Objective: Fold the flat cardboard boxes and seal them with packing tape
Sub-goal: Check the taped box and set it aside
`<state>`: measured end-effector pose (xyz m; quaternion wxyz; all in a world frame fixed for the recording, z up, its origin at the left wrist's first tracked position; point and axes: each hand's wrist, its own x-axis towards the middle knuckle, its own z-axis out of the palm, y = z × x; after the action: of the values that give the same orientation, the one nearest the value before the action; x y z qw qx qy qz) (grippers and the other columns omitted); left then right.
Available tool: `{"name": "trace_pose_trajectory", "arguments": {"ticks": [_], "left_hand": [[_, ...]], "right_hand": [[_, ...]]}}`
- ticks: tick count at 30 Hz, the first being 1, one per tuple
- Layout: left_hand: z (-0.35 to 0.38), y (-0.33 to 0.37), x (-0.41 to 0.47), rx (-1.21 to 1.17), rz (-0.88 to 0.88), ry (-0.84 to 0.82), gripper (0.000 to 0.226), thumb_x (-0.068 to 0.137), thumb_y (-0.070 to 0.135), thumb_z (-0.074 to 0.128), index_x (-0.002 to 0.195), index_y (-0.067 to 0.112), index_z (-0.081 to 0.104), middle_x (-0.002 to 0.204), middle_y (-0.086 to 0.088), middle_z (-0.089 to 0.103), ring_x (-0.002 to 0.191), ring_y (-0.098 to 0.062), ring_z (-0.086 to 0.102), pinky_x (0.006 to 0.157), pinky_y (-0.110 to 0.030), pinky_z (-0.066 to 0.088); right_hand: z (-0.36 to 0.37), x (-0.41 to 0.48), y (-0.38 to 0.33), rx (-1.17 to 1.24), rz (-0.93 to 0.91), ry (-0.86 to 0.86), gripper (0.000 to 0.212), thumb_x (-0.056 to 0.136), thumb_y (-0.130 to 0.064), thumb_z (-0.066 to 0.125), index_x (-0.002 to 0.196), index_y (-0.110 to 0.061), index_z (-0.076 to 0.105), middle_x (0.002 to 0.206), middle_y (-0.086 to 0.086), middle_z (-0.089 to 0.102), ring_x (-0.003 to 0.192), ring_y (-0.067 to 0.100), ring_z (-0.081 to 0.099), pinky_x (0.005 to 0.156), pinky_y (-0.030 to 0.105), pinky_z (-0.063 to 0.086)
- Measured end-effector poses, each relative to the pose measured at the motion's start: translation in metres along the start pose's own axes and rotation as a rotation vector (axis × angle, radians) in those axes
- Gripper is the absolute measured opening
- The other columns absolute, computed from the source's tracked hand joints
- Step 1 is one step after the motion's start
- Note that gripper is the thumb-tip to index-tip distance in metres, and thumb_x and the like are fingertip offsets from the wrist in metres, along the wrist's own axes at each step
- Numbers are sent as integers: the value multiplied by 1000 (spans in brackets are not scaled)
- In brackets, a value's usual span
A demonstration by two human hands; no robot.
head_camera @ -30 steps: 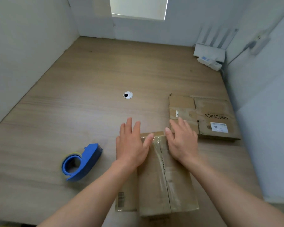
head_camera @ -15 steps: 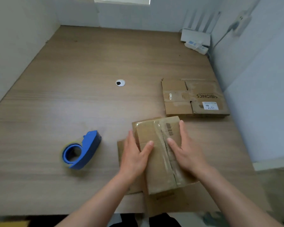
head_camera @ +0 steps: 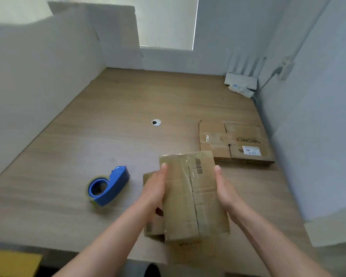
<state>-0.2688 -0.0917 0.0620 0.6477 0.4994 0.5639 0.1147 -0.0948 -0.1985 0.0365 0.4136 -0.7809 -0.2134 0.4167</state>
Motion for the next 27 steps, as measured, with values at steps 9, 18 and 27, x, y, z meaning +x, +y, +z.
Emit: {"name": "trace_pose_trajectory", "arguments": {"ticks": [9,18,27], "left_hand": [[-10,6,-81,-448,395,62,97,70,91,38,121,10,55,111,-12,69,106,-28,66,88,-61,52],[52,-82,-85,-86,167,61,51,87,61,60,122,32,37,113,11,54,106,-11,53,87,-25,46],[52,-106,-58,108,71,181,43,91,27,68,128,14,54,110,-5,61,100,-22,57,88,-34,47]], "right_hand": [[-61,-58,-16,504,-287,-190,103,73,-93,38,124,-5,59,113,18,71,107,37,64,100,60,42],[-48,-73,73,298,-231,-224,43,98,-47,50,131,-20,56,112,-5,69,117,30,61,87,32,54],[-48,-75,81,-332,-202,-229,122,71,-43,85,157,-45,-2,148,-28,16,137,3,24,119,39,31]]}}
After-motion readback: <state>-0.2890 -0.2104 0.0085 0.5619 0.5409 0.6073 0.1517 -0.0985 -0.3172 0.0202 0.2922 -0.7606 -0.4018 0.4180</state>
